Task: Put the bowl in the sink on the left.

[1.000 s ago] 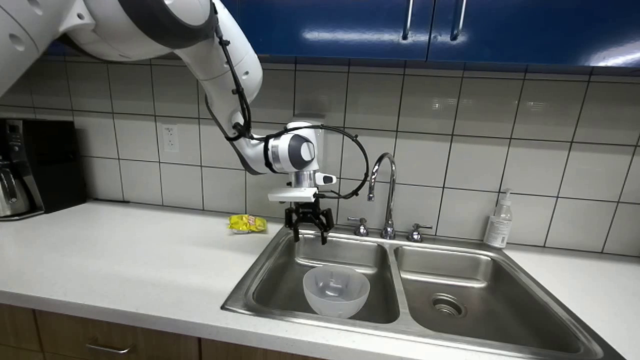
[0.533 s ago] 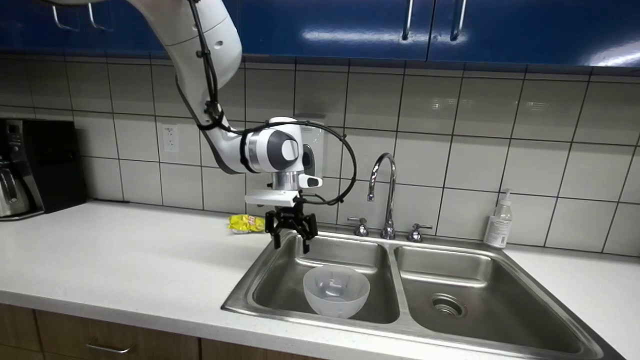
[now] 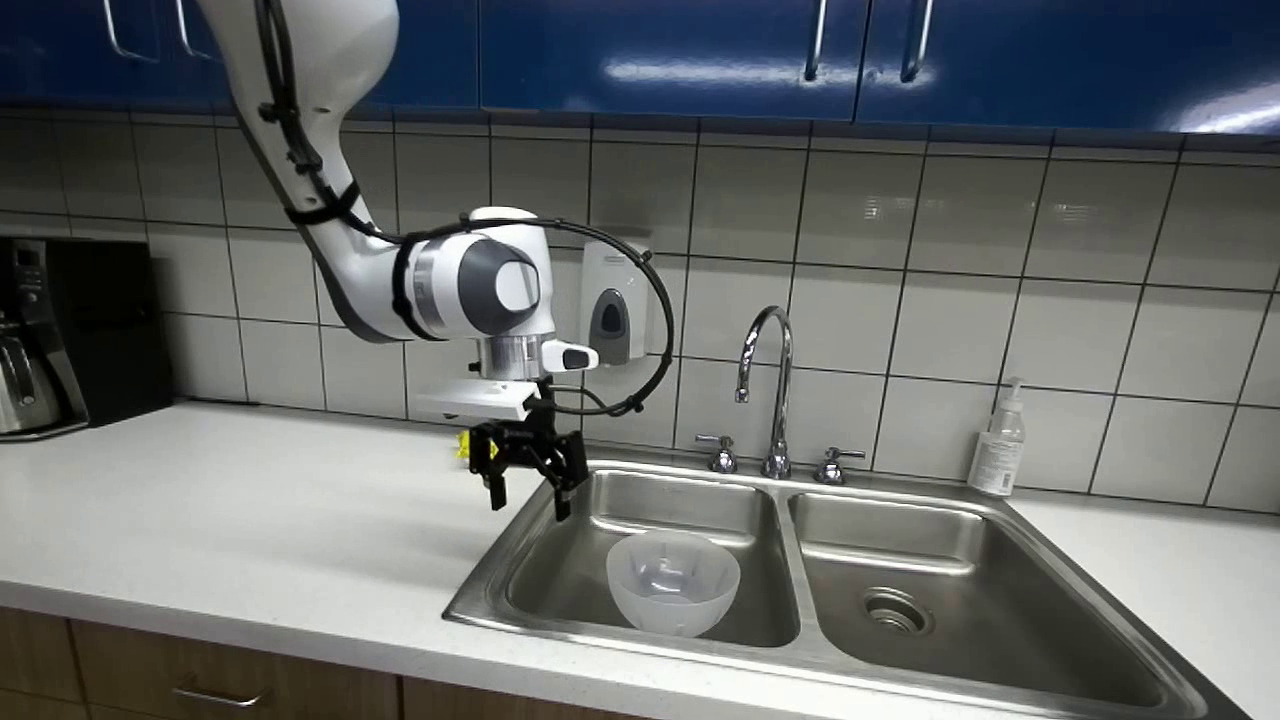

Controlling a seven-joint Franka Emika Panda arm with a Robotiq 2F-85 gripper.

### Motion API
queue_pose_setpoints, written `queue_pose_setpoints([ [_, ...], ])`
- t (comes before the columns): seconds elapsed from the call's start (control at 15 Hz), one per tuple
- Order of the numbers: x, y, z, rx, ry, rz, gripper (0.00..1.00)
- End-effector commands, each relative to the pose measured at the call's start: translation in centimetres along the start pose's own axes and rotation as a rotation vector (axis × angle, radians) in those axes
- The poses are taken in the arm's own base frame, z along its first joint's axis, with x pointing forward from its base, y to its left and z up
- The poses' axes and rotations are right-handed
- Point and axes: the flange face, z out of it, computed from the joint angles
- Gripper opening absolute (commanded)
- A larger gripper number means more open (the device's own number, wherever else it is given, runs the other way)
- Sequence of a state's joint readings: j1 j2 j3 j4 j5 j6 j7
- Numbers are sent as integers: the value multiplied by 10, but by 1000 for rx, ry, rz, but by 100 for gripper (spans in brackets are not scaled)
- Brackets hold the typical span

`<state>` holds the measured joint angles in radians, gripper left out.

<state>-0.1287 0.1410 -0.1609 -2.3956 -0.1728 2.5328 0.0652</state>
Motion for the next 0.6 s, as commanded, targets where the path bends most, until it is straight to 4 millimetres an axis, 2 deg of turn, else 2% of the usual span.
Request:
queue_pose_setpoints([
  [0.0,-33,15,-17,-10,20,-22,100],
  [0.07,-35,20,-17,-13,4,-18,100],
  [0.13,-22,10,-9,-7,4,-4,100],
  [0.53,-24,10,-7,-7,-2,-4,100],
])
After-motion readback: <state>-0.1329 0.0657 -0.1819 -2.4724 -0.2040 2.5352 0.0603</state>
